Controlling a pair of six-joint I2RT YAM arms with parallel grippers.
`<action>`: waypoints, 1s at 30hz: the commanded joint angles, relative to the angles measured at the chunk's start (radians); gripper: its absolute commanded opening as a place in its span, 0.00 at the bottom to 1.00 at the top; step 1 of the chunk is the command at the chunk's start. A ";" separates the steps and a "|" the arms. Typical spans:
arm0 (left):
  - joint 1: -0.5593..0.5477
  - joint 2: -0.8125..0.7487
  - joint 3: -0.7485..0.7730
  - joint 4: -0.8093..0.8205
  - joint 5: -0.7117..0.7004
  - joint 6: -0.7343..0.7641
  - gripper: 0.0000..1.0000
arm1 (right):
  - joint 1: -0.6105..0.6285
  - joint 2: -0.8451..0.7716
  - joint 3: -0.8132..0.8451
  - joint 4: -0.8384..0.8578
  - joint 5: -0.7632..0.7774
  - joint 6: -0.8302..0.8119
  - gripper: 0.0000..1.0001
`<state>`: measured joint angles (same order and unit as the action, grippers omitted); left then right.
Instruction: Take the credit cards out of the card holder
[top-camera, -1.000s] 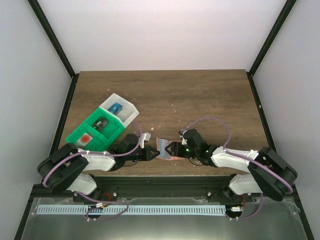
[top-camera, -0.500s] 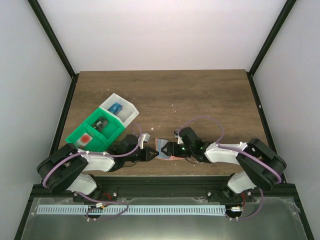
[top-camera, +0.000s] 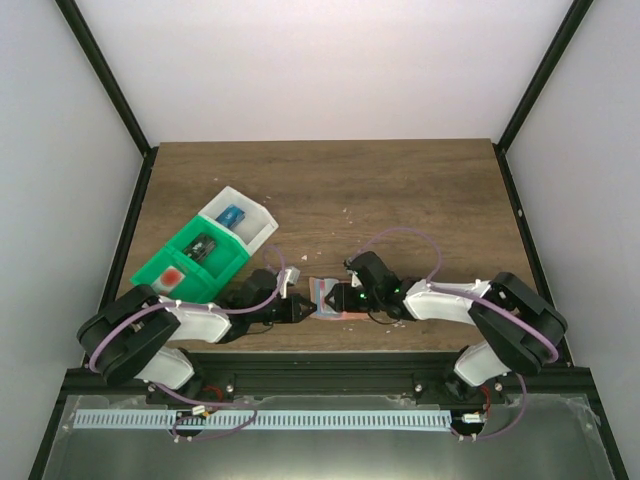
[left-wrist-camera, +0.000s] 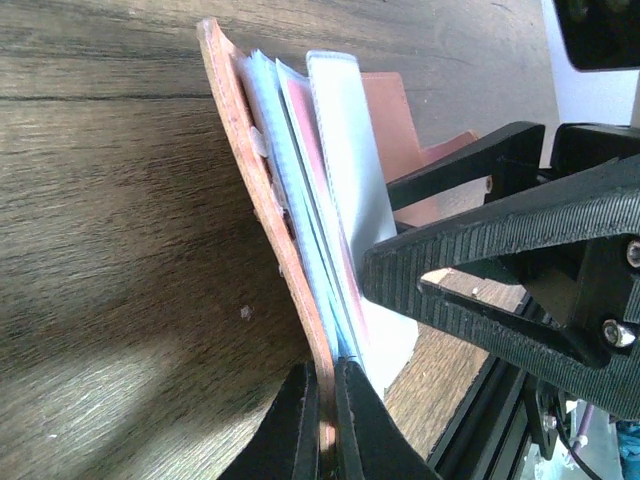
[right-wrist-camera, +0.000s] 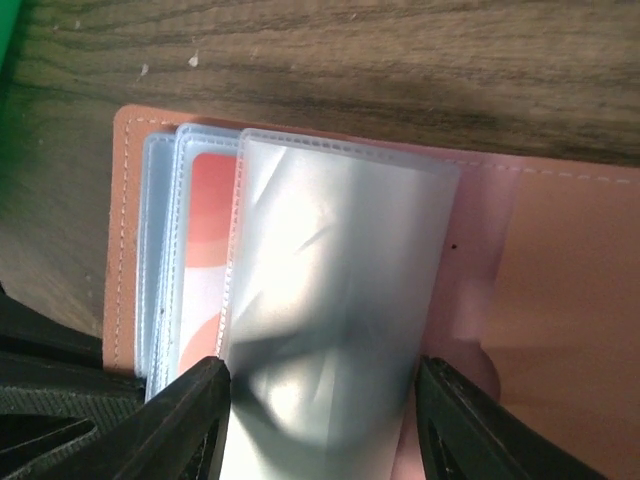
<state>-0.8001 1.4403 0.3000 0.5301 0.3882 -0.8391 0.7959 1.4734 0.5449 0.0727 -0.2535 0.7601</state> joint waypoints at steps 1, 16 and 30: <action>-0.005 0.017 -0.006 0.019 0.020 -0.004 0.00 | 0.003 0.026 0.062 -0.169 0.133 -0.047 0.52; -0.006 0.019 0.003 -0.011 0.026 0.017 0.00 | -0.024 -0.078 0.125 -0.436 0.375 -0.012 0.40; -0.006 0.011 0.003 -0.016 0.021 0.028 0.00 | -0.023 -0.249 0.190 -0.423 0.258 -0.010 0.39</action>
<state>-0.8013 1.4513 0.3000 0.5121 0.3981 -0.8326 0.7799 1.3048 0.7132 -0.3973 0.0891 0.7414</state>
